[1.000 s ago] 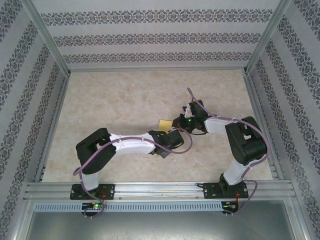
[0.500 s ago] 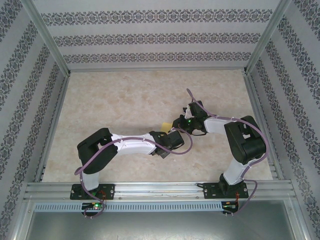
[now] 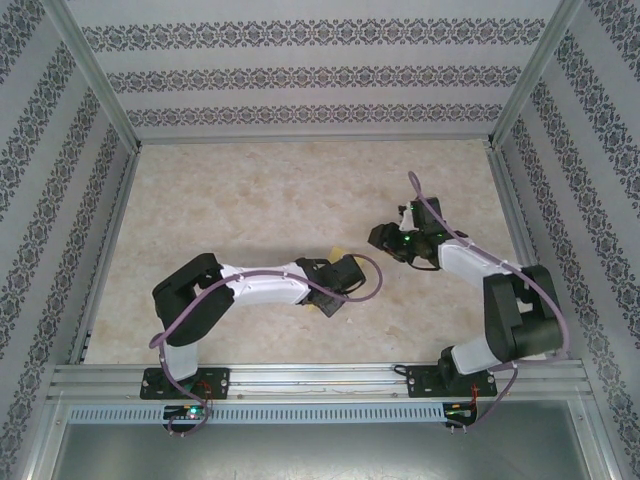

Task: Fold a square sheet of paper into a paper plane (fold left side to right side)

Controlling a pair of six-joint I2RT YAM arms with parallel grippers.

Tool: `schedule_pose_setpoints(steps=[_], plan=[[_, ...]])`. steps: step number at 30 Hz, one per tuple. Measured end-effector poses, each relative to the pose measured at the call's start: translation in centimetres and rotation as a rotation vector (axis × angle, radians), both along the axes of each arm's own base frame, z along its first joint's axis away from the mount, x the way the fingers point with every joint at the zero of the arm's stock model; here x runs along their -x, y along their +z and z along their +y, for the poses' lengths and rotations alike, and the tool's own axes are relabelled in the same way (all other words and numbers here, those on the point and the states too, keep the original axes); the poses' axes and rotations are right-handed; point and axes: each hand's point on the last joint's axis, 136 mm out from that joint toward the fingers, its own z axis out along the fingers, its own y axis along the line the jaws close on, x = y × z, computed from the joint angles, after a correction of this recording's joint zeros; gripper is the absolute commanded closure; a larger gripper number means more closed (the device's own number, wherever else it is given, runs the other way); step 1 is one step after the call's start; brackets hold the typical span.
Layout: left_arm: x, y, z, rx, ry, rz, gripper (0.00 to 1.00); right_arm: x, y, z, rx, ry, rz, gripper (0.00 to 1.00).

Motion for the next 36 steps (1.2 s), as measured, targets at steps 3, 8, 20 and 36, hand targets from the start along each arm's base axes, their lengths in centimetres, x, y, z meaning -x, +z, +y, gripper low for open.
schedule_pose_setpoints(steps=[3,8,20,36], plan=[[-0.3,0.0,-0.2,0.11,0.051,0.086,1.0,0.8,-0.2,-1.0,0.027,-0.004,-0.006,0.5],[-1.2,0.3,-0.4,0.319,0.154,0.25,1.0,2.3,-1.3,-1.3,0.048,0.025,0.011,0.5],[-1.8,1.4,-2.1,0.708,0.294,0.495,1.0,3.2,-0.9,1.7,-0.016,0.13,-0.03,0.51],[-2.5,0.9,-2.5,0.962,0.407,0.617,1.0,2.8,-1.9,5.6,-0.099,0.124,-0.01,0.54]])
